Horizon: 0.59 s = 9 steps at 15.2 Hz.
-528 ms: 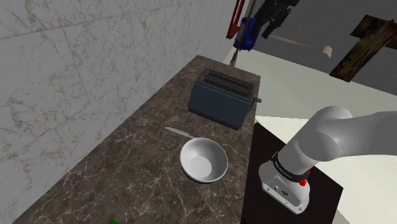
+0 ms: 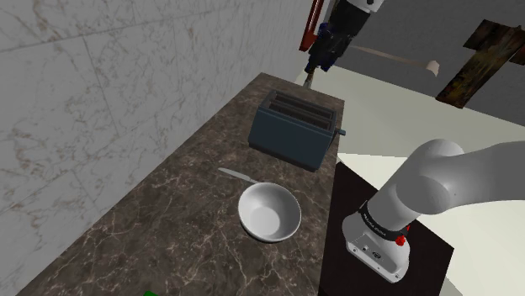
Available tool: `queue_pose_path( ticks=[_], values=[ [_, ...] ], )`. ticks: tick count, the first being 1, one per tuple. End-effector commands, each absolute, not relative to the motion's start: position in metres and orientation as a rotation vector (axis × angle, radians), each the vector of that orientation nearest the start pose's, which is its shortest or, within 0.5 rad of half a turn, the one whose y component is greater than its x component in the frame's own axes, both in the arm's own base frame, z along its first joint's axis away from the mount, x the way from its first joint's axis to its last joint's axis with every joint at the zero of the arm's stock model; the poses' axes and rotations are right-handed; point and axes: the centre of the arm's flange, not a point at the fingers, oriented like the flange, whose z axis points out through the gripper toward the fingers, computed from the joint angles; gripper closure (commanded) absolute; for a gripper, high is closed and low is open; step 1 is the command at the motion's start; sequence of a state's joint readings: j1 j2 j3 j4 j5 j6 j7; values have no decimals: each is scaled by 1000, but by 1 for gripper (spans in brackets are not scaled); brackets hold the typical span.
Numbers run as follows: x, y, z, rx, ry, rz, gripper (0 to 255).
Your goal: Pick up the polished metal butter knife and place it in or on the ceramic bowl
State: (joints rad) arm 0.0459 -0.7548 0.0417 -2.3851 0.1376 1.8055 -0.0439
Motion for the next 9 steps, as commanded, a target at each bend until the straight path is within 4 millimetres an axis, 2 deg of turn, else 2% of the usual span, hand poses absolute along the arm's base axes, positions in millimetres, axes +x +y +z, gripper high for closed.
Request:
queue_pose_path(
  ticks=[1,9],
  values=[
    [340,56,566,-3022,-203,-245,0],
    [368,105,473,-3035,-396,-168,0]
  ],
)
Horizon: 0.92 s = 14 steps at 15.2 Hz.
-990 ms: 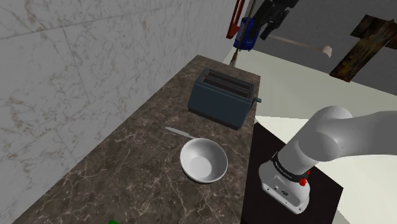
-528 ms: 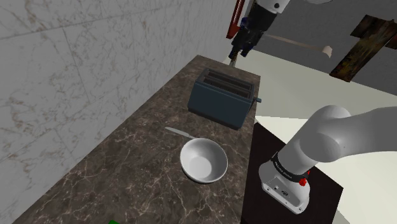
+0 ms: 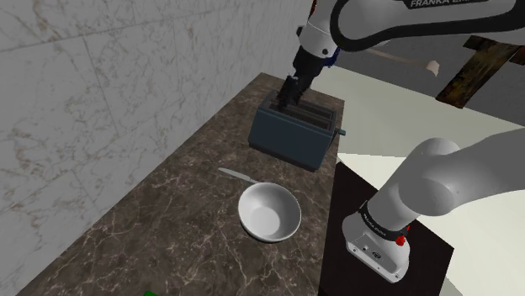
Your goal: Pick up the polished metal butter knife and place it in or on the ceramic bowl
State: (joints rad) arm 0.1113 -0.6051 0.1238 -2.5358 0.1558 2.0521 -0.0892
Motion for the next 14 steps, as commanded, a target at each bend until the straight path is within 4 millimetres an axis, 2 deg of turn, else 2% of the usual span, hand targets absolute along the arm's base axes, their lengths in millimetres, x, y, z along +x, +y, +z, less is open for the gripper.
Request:
queue_pose_path(
  ticks=[1,14],
  values=[
    [370,111,462,-3036,-420,-159,0],
    [392,186,305,-3026,-736,-30,0]
  ],
)
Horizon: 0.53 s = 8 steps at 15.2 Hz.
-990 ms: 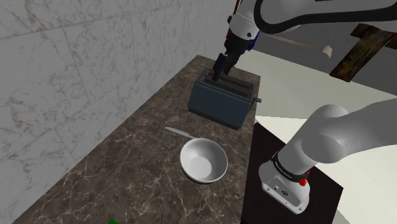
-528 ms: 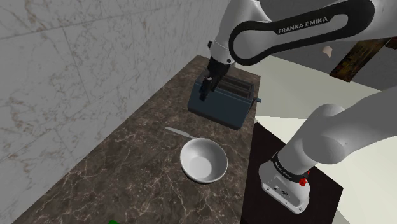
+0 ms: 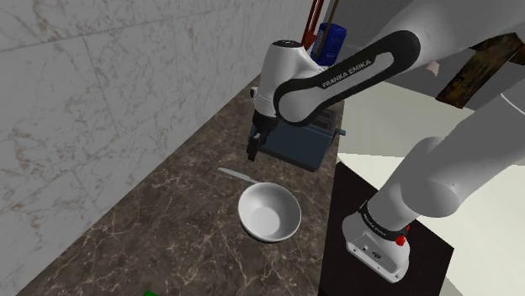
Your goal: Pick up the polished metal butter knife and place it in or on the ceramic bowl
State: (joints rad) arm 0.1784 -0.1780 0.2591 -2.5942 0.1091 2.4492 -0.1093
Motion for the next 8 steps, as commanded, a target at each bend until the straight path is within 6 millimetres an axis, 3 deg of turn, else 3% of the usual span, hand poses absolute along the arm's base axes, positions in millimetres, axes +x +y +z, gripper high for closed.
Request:
queue_pose_path(
  ticks=[1,4,8],
  values=[
    [393,191,293,-3024,-761,-20,0],
    [394,208,256,-3016,-834,11,0],
    [394,210,234,-3014,-846,16,0]
  ],
)
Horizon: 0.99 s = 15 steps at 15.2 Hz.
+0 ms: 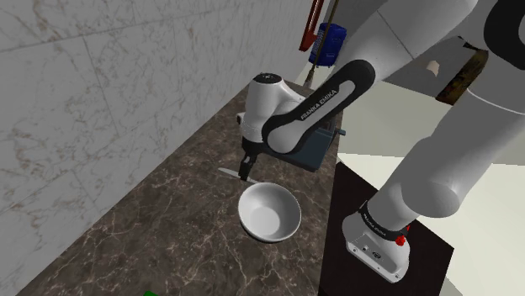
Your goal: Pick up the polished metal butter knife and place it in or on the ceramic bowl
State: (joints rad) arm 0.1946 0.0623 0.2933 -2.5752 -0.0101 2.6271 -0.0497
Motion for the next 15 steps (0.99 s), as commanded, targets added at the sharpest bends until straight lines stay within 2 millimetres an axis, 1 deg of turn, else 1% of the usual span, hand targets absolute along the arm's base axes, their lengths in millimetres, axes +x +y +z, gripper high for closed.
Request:
queue_pose_path(
  ticks=[1,5,12,13,15],
  values=[
    [394,210,228,-3014,-846,16,0],
    [393,211,210,-3014,-846,16,0],
    [393,211,210,-3014,-846,16,0],
    [393,211,210,-3014,-846,16,255],
    [393,211,210,-3014,-846,16,255]
  ],
)
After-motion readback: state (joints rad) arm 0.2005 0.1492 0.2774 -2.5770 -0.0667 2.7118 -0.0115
